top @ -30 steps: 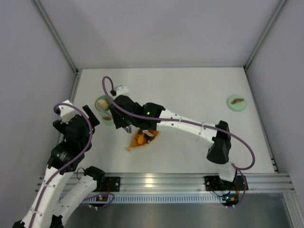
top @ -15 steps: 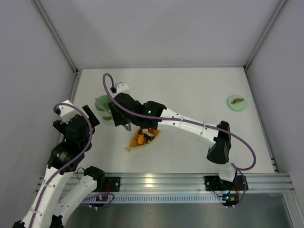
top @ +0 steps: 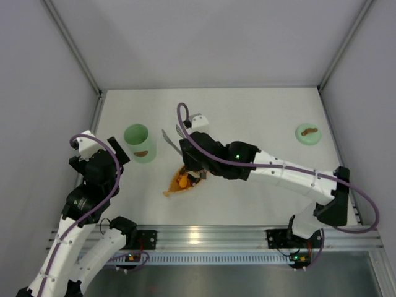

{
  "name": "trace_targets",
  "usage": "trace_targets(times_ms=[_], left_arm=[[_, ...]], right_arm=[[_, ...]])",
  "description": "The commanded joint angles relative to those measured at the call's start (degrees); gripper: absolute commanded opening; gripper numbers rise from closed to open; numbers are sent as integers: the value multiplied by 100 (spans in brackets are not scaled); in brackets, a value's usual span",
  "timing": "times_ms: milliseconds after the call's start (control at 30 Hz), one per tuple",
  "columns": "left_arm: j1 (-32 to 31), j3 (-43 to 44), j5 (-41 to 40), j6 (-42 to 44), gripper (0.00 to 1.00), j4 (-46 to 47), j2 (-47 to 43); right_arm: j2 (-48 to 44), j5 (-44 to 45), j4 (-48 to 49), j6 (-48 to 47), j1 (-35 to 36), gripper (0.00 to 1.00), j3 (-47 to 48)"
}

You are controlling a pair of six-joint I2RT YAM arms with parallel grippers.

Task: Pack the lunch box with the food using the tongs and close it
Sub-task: Pick up the fake food from the plate.

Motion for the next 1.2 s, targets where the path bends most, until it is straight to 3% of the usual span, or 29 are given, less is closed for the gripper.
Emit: trace_targets(times_ms=[0,100,300,1167], left_arm=[[9,2,9,29,99,53,3],[9,-6,27,38,99,62,-14],[9,2,44,38,99,71,-14],[17,-6,44,47,99,62,-14]], right_arm=[[-833,358,-123,466,29,45,-754],[-1353,420,-202,756,160,44,-1728],[-1829,429,-333,1003,573,44,-2477],[-748,675,-579,1390,1330,45,-2443]])
